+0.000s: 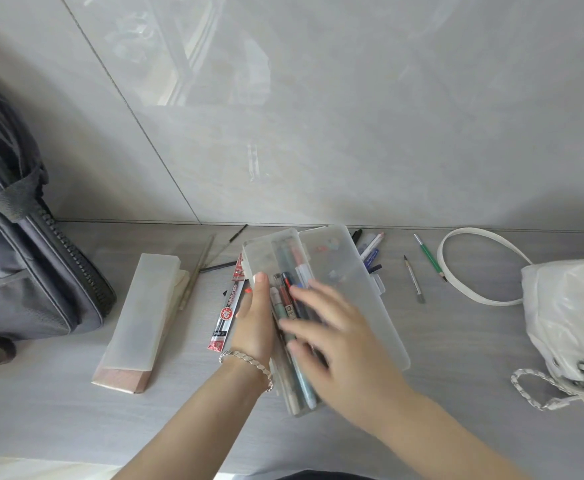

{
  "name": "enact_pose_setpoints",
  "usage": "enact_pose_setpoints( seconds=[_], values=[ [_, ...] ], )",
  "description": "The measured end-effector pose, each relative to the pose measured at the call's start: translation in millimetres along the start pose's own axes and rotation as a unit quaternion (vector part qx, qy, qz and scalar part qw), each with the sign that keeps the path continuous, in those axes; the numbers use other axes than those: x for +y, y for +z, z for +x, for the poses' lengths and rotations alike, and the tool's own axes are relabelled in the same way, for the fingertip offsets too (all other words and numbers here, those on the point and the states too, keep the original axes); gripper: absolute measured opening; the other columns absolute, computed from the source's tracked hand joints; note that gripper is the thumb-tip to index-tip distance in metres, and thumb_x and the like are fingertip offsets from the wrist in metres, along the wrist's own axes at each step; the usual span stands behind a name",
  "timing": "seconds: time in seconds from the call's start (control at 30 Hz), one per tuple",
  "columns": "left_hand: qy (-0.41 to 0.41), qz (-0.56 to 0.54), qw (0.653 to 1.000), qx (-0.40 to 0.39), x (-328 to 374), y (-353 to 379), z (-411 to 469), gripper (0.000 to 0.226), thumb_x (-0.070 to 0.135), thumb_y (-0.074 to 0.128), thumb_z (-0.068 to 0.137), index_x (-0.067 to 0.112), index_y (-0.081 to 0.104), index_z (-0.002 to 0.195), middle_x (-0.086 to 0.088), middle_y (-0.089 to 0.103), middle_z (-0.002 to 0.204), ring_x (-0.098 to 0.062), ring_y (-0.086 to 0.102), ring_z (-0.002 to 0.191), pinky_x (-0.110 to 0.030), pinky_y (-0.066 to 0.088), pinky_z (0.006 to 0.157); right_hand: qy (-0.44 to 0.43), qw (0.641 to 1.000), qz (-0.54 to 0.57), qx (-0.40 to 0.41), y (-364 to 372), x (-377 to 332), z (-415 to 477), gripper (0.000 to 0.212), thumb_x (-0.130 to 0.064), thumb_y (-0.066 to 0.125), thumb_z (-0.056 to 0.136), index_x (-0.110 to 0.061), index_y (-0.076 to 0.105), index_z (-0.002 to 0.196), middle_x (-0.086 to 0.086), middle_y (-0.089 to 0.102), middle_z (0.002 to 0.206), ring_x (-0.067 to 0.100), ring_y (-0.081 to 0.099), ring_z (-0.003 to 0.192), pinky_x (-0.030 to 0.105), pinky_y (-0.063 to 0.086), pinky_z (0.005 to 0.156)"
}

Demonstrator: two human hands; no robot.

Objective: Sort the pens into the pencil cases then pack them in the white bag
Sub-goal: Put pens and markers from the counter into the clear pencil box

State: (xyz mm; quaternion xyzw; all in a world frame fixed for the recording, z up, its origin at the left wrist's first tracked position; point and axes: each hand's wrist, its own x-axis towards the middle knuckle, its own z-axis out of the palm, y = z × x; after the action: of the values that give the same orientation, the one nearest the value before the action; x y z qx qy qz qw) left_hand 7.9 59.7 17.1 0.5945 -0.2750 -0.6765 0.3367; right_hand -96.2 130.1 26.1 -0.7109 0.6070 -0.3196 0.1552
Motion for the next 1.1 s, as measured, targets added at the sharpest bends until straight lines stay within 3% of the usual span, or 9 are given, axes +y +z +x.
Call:
enact_pose_setpoints(
  seconds=[0.13, 0.23, 0.33, 0.5, 0.57, 0.67, 0.83, 0.9, 1.1],
  values=[
    [0.014, 0.048, 0.999, -0.002, -2, -11, 5, 0.043, 0.059, 0.04, 0.088, 0.026, 0.066, 0.094, -0.004, 0.07, 0.102, -0.022, 0.066, 0.097, -0.041, 0.051, 0.093, 0.24, 0.953, 0.142, 0.119, -41, 25, 13, 0.029, -0.03, 0.048, 0.091, -0.019, 0.061, 0.115, -0.008, 0.057, 0.118, 0.006, 0.046, 0.118, 0.019, 0.032, 0.102],
    [-0.034, 0.028, 0.999, -0.008, 1, -14, 3, 0.056, 0.06, 0.035, 0.089, 0.02, 0.062, 0.117, -0.004, 0.072, 0.087, -0.015, 0.072, 0.065, -0.026, 0.058, 0.055, 0.482, 0.835, 0.265, -0.029, -46, 52, 9, 0.036, -0.038, 0.039, 0.096, -0.017, 0.057, 0.12, -0.005, 0.06, 0.121, 0.015, 0.053, 0.117, 0.028, 0.034, 0.104],
    [-0.047, 0.019, 0.999, 0.008, 0, -15, 3, 0.061, 0.062, 0.031, 0.089, 0.015, 0.062, 0.114, -0.002, 0.072, 0.07, -0.015, 0.069, 0.053, -0.02, 0.051, 0.038, 0.51, 0.739, 0.439, -0.039, -38, 56, -1, 0.044, -0.034, 0.031, 0.099, -0.009, 0.066, 0.105, 0.01, 0.072, 0.096, 0.022, 0.068, 0.089, 0.035, 0.051, 0.085],
    [-0.062, -0.008, 0.997, -0.036, -7, -14, 2, 0.07, 0.068, 0.03, 0.085, 0.014, 0.064, 0.113, -0.01, 0.07, 0.099, -0.024, 0.068, 0.082, -0.03, 0.059, 0.067, 0.368, 0.833, 0.409, -0.053, -25, 32, -6, 0.014, -0.025, 0.059, 0.088, -0.035, 0.069, 0.093, -0.015, 0.067, 0.109, 0.006, 0.058, 0.11, 0.025, 0.044, 0.094],
    [-0.051, -0.01, 0.993, -0.104, -9, -12, -3, 0.079, 0.073, 0.035, 0.079, 0.007, 0.062, 0.112, -0.012, 0.072, 0.098, -0.025, 0.07, 0.084, -0.033, 0.058, 0.074, 0.34, 0.856, 0.37, -0.124, -14, 19, -6, 0.039, -0.023, 0.067, 0.083, -0.047, 0.048, 0.107, -0.026, 0.051, 0.118, -0.005, 0.052, 0.11, 0.014, 0.042, 0.089],
    [-0.016, 0.059, 0.99, -0.129, -17, -12, -3, 0.087, 0.074, 0.061, 0.06, 0.009, 0.058, 0.117, -0.012, 0.069, 0.113, -0.028, 0.066, 0.103, -0.05, 0.049, 0.096, 0.366, 0.838, 0.387, -0.118, 0, 13, -6, 0.076, -0.018, 0.07, 0.079, -0.047, 0.017, 0.124, -0.029, 0.047, 0.117, -0.002, 0.054, 0.108, 0.018, 0.043, 0.094],
    [0.045, 0.156, 0.981, -0.109, -27, -25, 5, 0.05, 0.05, 0.071, 0.065, 0.012, 0.066, 0.098, -0.001, 0.074, 0.083, -0.01, 0.071, 0.072, -0.027, 0.057, 0.068, 0.43, 0.768, 0.46, -0.116, -1, 27, -4, 0.03, -0.01, 0.056, 0.089, -0.018, 0.057, 0.118, 0.006, 0.068, 0.111, 0.02, 0.065, 0.099, 0.041, 0.048, 0.095],
    [0.056, 0.188, 0.973, -0.118, -28, -31, 8, 0.06, 0.053, 0.068, 0.059, 0.007, 0.066, 0.098, 0.004, 0.073, 0.074, -0.008, 0.069, 0.067, -0.026, 0.056, 0.067, 0.433, 0.759, 0.469, -0.128, -2, 30, -4, 0.022, -0.006, 0.054, 0.089, -0.015, 0.062, 0.108, 0.008, 0.07, 0.103, 0.022, 0.066, 0.092, 0.038, 0.051, 0.087],
    [0.148, 0.357, 0.91, -0.149, -27, -33, 8, 0.065, 0.053, 0.072, 0.062, 0.026, 0.051, 0.118, 0.011, 0.064, 0.109, 0.007, 0.06, 0.095, -0.015, 0.049, 0.083, 0.452, 0.757, 0.47, -0.03, 8, 26, -2, 0.023, 0.005, 0.058, 0.082, -0.007, 0.064, 0.101, 0.011, 0.072, 0.09, 0.023, 0.066, 0.077, 0.037, 0.053, 0.074]
  ],
)
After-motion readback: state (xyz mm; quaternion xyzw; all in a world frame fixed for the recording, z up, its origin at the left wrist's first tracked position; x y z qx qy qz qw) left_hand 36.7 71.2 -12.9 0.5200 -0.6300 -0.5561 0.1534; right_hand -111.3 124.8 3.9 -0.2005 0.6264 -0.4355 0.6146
